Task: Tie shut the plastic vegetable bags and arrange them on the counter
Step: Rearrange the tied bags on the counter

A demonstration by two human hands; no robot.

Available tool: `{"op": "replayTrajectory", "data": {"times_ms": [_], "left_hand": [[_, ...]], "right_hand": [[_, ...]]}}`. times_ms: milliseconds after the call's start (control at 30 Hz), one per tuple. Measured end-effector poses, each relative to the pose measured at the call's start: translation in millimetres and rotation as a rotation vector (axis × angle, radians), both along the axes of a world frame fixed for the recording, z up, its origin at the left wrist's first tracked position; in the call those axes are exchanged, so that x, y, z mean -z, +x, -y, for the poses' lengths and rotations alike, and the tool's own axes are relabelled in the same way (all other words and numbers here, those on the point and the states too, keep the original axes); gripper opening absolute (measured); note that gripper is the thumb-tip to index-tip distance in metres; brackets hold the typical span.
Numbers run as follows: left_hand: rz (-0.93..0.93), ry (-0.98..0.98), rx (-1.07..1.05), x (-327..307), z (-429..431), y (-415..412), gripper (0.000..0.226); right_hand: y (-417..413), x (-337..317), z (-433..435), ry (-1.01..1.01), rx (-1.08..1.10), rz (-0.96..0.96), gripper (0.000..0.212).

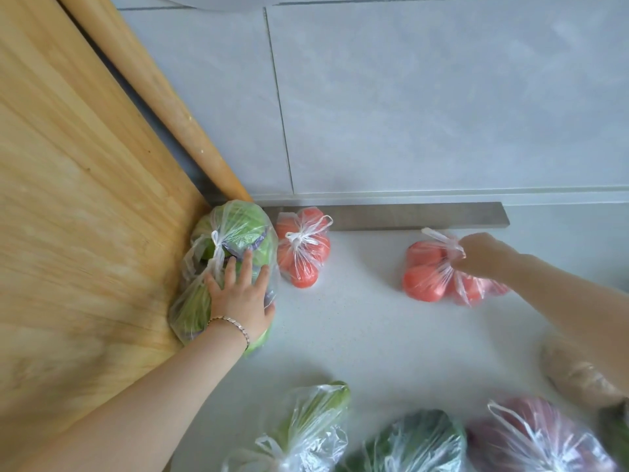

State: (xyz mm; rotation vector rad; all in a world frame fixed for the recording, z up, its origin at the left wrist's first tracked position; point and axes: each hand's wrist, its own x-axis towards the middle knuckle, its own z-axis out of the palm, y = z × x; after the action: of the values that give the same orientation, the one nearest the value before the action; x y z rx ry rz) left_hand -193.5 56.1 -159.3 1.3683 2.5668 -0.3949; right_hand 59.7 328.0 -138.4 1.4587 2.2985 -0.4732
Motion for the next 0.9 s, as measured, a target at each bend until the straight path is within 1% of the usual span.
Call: {"op": "replayTrajectory", "data": {"times_ms": [100, 233, 367, 433, 533, 733, 833, 867, 900], "left_hand": [[0.000, 0.007, 0.008, 0, 0, -1, 0.064], [-0.008, 0.016, 0.026, 1, 1, -2, 0.064], [0.012, 0.030, 0.028, 1, 2, 0, 0.063], [0.008, 0.036, 0.033, 1, 3, -2, 0.062], [0.019, 0.037, 0.036, 1, 4, -1, 0.062], [0.023, 0.008, 0.051, -3, 4, -3, 0.060], [0.017, -0.003, 0.036, -10, 4, -1, 0.057], [0.007, 0.007, 0.031, -14, 6, 5, 0.057], [0.002, 0.024, 0.030, -18, 7, 12, 0.059]], "right_hand": [[-20, -2, 12, -0.069, 0.129, -0.126, 0.029], [-54, -4, 23, -0.121, 0.395, -0.329, 0.029], [-97, 3, 35, -0.168, 0.536, -0.443, 0.029], [-121, 14, 38, -0.183, 0.612, -0.502, 0.026], [-137, 23, 40, -0.215, 0.697, -0.529, 0.020], [-145, 26, 49, -0.256, 0.700, -0.661, 0.012], [-130, 16, 62, -0.262, 0.593, -0.685, 0.009], [-121, 11, 71, -0.243, 0.527, -0.689, 0.017], [-113, 5, 82, -0.223, 0.451, -0.671, 0.030]]}}
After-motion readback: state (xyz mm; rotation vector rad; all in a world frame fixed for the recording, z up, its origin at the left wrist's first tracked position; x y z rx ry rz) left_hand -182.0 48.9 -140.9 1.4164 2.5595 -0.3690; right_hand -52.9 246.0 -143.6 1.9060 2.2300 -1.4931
